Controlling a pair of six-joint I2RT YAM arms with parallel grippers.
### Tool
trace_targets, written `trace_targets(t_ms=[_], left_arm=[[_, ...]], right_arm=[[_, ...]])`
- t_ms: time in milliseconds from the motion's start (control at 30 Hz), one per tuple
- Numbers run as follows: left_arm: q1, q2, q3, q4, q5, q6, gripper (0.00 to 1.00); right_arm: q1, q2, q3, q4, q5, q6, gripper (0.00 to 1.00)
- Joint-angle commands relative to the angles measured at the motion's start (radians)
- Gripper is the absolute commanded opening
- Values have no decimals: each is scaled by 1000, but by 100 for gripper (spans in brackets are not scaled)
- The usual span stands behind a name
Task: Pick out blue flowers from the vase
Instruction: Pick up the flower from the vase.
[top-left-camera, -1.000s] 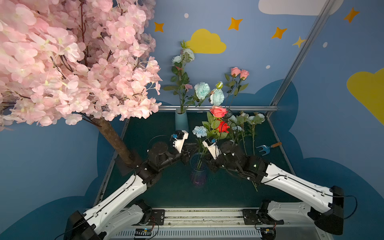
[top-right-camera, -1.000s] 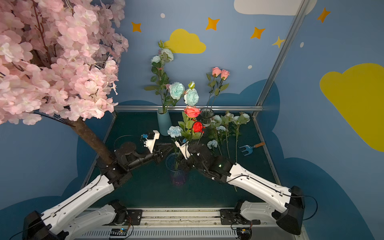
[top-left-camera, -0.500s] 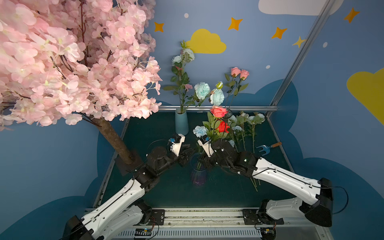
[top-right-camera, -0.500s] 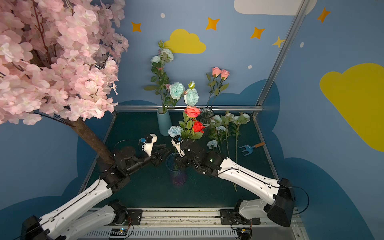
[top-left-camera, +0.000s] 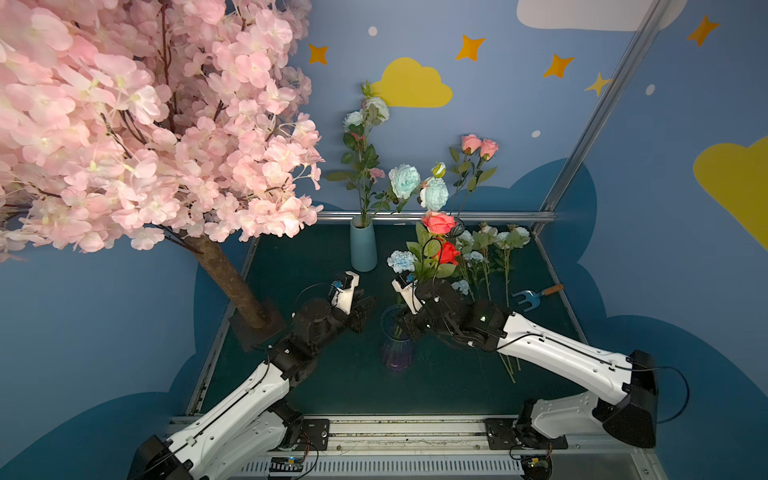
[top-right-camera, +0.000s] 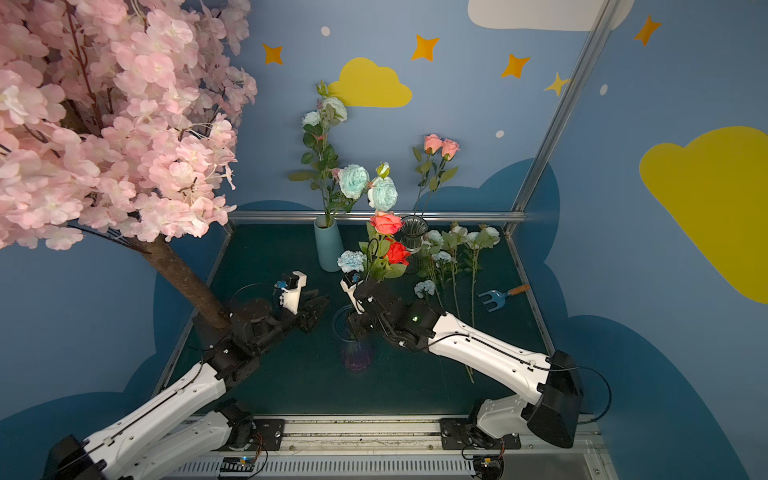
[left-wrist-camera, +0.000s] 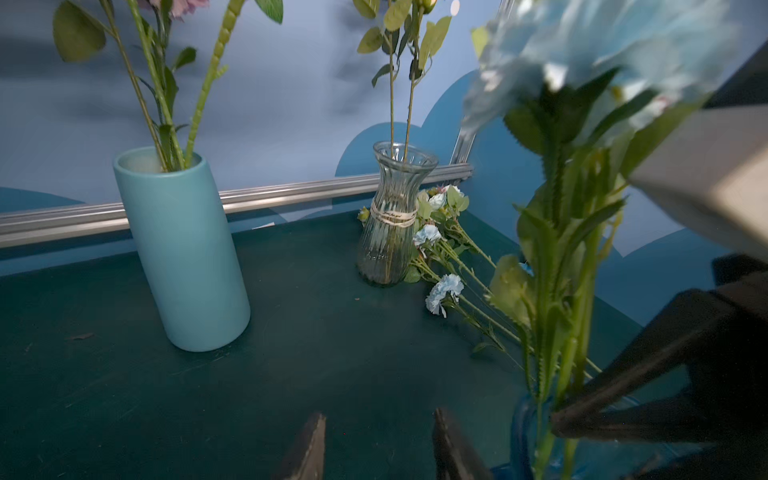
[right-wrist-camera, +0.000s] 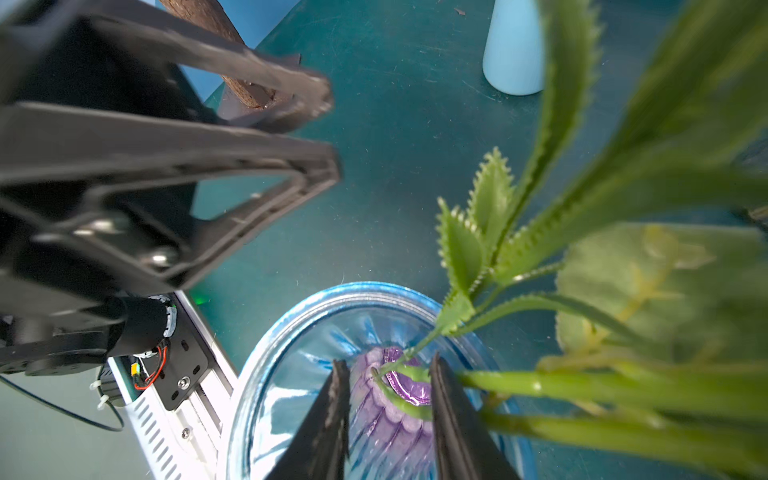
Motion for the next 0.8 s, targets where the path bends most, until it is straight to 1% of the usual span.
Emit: trace_targets(t_ms=[0, 200, 333, 600, 767], left_arm=[[3, 53, -5, 84, 39, 8, 43], [2, 119, -8, 158, 106, -9, 44], [1, 124, -10, 175, 126, -9, 43], [-3, 129, -18, 200, 146, -10, 44], [-7, 134, -17, 210, 155, -12, 43]], right_arm=[[4, 16, 29, -24, 32, 9, 32], [8, 34, 32, -20, 36, 8, 30], [10, 54, 37, -8, 24, 9, 28], [25, 76, 38, 40, -7, -9, 18], [29, 86, 32, 56, -1, -15, 13]])
